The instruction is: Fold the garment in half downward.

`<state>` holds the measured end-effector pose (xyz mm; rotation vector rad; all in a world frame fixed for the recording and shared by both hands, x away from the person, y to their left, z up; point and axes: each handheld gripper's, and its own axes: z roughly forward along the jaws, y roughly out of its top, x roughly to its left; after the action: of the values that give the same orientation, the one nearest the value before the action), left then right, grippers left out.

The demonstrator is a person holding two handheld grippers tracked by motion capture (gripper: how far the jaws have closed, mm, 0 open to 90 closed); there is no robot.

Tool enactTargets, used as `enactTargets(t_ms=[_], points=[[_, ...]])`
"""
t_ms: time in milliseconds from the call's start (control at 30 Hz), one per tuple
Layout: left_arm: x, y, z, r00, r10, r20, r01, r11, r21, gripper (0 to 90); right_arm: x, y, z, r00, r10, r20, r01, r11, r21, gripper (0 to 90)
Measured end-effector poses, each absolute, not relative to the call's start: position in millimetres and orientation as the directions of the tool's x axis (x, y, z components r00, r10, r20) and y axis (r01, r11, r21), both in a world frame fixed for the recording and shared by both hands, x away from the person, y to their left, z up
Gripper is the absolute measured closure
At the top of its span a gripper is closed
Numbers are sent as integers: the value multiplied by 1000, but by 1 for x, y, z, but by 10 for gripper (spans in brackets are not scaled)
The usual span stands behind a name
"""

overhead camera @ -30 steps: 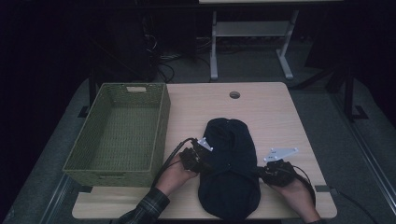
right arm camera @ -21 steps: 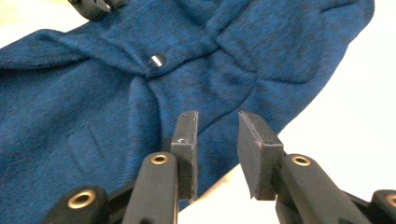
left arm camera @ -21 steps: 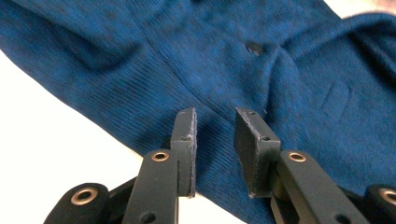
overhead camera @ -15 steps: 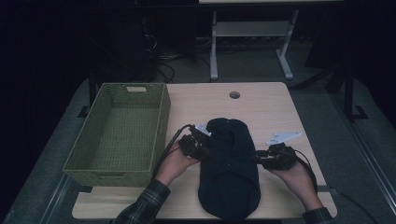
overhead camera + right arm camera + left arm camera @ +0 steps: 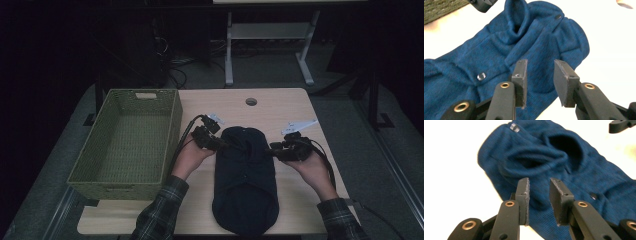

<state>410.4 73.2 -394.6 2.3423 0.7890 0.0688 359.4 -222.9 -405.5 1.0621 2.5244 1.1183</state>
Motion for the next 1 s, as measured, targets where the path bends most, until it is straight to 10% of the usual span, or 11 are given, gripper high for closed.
enactTargets(t_ms=[1000], points=[[490,64,-432,769,633,-87,555,-595,582,554,426,-212,-406,-695,709,116,550,422,721,614]])
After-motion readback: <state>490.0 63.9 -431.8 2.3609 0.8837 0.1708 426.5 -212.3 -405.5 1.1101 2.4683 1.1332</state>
